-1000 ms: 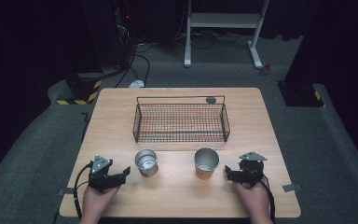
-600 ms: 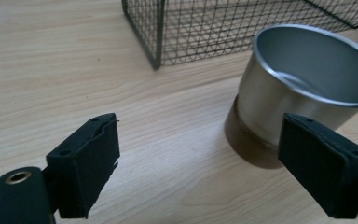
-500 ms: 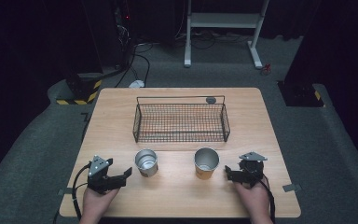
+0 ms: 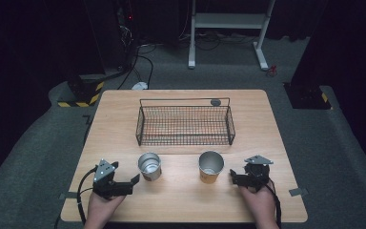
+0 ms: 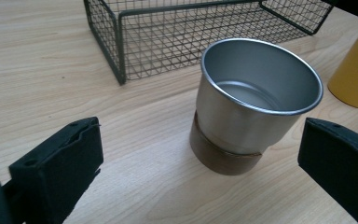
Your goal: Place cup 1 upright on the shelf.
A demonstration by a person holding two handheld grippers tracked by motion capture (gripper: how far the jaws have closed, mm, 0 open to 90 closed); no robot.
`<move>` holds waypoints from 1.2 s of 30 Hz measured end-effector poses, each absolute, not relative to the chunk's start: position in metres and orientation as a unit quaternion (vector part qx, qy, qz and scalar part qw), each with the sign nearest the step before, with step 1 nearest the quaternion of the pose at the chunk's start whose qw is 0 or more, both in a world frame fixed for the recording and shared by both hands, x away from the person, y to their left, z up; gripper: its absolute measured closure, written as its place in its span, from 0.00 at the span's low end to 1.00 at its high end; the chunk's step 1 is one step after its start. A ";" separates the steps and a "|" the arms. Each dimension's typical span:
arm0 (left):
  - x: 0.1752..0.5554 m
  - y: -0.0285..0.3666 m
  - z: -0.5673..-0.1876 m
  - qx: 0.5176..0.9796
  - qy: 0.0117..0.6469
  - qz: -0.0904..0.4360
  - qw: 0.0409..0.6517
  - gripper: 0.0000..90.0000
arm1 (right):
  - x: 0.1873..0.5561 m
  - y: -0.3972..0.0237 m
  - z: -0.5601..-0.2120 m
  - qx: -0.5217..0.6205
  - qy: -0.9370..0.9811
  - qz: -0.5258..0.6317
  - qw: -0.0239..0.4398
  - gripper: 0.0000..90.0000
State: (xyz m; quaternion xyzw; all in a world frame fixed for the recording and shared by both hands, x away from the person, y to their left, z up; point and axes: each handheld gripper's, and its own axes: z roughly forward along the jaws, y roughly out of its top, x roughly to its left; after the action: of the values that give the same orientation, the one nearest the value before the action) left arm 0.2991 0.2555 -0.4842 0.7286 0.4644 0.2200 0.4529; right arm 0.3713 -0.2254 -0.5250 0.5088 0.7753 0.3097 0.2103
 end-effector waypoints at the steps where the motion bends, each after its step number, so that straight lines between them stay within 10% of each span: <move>1: 0.299 0.254 -0.484 0.730 0.462 0.219 0.454 0.00 | 0.371 -0.225 -0.525 0.509 0.775 0.310 0.210 0.08; 36: 0.305 0.231 -0.495 0.741 0.439 0.209 0.464 0.00 | 0.371 -0.225 -0.525 0.510 0.774 0.310 0.210 0.08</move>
State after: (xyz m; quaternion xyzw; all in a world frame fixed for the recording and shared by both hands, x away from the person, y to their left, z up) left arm 0.3053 0.2311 -0.4948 0.7410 0.4386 0.2090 0.4636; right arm 0.3711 -0.2252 -0.5250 0.5101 0.7745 0.3096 0.2102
